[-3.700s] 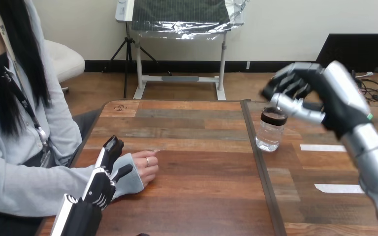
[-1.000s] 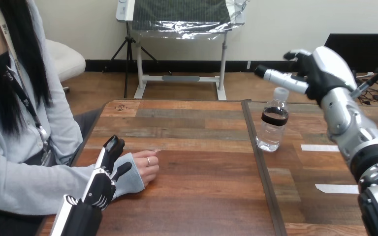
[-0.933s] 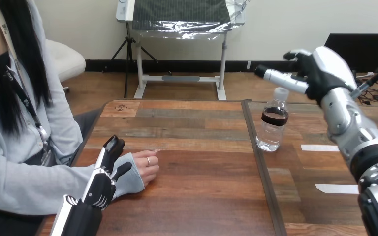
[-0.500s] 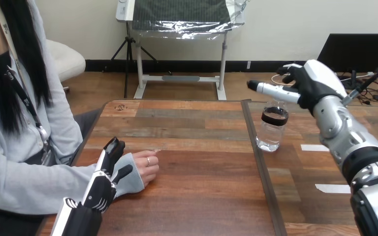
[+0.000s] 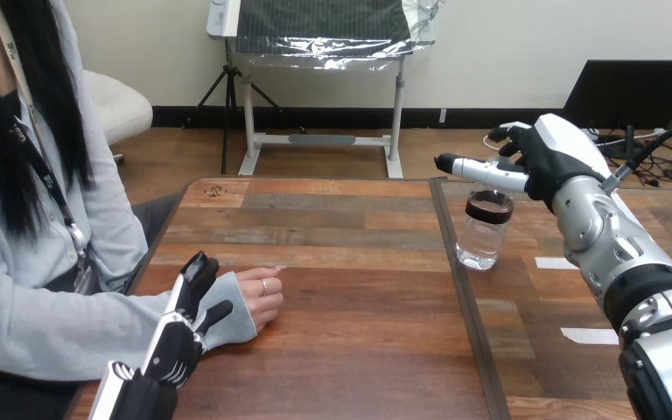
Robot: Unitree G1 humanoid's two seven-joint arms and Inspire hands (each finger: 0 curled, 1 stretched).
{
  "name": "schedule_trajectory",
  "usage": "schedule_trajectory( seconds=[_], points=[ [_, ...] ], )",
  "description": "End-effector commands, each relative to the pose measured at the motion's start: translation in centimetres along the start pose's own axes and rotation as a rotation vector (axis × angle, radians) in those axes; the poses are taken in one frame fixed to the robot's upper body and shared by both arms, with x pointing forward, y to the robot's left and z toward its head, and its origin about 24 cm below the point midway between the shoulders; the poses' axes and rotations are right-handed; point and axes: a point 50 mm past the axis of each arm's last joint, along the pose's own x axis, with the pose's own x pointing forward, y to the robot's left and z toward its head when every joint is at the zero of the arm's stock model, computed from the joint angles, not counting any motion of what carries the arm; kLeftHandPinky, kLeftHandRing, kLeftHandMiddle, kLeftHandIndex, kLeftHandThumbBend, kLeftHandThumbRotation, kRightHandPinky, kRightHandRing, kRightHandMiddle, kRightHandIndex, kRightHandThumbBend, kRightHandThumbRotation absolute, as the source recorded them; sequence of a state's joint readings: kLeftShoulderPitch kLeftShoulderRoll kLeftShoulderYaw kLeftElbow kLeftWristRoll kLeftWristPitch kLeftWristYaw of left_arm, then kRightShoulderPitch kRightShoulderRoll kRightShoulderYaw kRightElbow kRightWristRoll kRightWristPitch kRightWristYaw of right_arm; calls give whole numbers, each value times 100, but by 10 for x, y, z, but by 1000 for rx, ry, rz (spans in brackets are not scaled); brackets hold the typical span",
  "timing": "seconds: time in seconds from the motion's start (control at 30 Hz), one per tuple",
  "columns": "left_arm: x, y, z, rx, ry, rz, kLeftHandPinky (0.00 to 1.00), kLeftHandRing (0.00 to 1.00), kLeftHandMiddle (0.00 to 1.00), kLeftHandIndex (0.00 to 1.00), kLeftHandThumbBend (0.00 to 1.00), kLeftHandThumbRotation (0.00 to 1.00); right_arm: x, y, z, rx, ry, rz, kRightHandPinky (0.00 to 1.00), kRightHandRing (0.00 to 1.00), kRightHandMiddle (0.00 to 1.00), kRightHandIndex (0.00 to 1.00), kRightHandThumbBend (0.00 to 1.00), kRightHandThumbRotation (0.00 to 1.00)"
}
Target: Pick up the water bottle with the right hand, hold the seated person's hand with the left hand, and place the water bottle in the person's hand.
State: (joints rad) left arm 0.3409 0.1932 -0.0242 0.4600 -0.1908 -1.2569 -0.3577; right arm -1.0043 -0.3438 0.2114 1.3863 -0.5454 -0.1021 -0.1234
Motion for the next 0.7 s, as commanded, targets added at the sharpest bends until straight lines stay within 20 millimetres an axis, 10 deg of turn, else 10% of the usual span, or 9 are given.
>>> schedule_trajectory(
  seconds=[0.0,0.67],
  points=[
    [10,4,8,23,-91,1,90,100,100,100,100,56,0,3,4,-9,-7,0,71,81,84,87,94,81],
    [3,6,9,50,-96,-1,87,100,100,100,100,58,-2,13,-2,-17,11,36,73,81,84,86,86,78]
  ],
)
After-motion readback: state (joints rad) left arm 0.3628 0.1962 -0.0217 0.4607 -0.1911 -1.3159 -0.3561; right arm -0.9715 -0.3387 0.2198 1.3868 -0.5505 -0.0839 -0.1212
